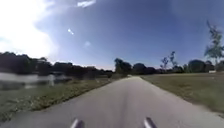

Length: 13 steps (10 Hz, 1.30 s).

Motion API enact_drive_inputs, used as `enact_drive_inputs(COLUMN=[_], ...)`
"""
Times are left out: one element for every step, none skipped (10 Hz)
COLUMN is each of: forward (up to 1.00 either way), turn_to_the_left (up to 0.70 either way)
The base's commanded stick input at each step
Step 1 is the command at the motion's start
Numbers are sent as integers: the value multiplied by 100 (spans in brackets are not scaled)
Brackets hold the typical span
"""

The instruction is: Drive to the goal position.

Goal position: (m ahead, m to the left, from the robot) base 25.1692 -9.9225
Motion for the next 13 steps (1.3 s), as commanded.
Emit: enact_drive_inputs(forward=[70,70,70,70,70,70,70,70,70,70,70,70,70], turn_to_the_left=[35,23,0,0,0,0,0,0,0,0,0,0,0])
